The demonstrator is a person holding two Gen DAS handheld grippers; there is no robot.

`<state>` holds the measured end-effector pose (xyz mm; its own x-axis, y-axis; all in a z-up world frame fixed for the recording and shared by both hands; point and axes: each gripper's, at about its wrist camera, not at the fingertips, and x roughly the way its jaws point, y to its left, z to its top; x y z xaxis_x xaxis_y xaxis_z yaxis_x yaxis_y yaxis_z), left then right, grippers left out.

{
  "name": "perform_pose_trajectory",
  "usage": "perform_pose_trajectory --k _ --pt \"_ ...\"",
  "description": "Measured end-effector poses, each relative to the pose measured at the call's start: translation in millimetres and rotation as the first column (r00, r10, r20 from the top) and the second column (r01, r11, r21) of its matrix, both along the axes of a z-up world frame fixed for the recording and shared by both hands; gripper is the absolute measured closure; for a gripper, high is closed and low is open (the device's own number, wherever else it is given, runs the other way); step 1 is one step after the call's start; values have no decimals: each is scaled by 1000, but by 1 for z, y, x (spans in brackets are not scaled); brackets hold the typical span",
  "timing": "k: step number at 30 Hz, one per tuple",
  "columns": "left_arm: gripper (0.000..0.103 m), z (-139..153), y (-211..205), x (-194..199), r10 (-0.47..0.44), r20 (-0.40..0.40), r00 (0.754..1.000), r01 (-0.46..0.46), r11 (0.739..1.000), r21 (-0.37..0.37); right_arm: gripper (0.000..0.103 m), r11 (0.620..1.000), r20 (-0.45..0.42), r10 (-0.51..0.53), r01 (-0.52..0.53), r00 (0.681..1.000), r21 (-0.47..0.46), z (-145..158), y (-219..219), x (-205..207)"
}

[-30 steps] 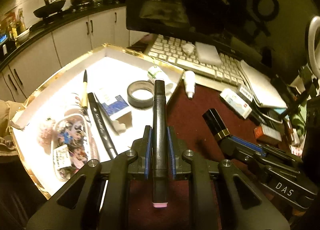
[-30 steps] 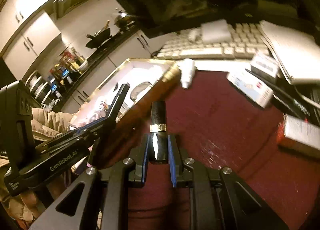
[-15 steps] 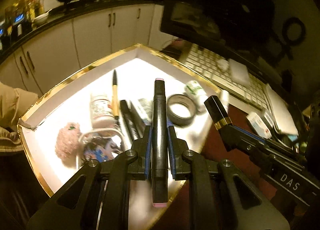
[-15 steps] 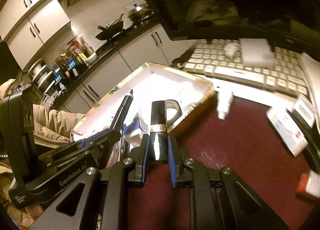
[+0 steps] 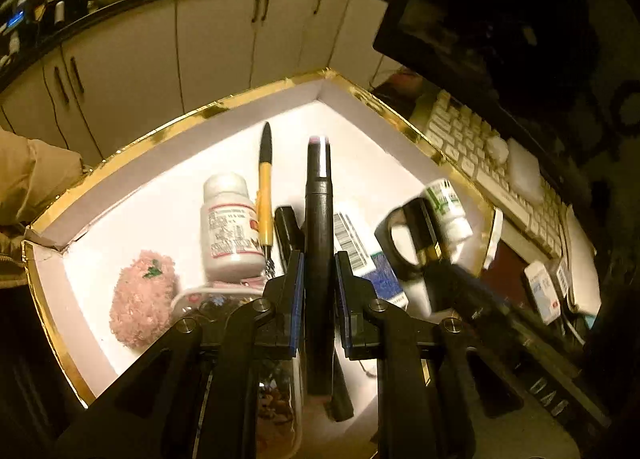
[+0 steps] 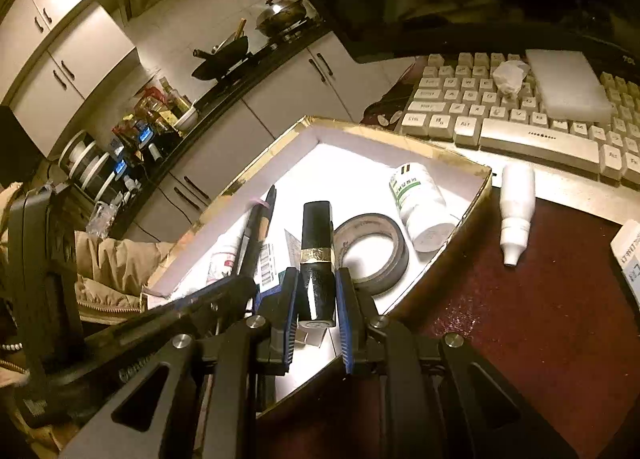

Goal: Organize objects
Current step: 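Open the left tool to drop the marker in the tray while the right tool releases the lipstick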

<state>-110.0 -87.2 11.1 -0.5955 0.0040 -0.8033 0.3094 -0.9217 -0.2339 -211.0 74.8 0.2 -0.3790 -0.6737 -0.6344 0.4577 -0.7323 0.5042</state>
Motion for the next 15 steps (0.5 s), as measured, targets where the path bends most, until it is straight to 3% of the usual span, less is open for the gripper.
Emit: perform_pose_trajectory --k 10,11,13,15 --pt "87 2 2 3 22 -7 1000 -22 998 -64 84 999 -9 37 -37 999 17 -7 -9 6" --pt "84 3 3 4 19 -9 1000 -19 997 -70 84 999 -9 35 -35 999 14 -7 -9 6" --pt "67 4 4 6 17 -15 1000 -18 997 -80 84 999 -17 30 -30 999 24 -6 -9 7" --pt "66 7 6 12 28 -29 999 -31 994 -107 84 999 -31 23 -22 999 39 -4 -10 9"
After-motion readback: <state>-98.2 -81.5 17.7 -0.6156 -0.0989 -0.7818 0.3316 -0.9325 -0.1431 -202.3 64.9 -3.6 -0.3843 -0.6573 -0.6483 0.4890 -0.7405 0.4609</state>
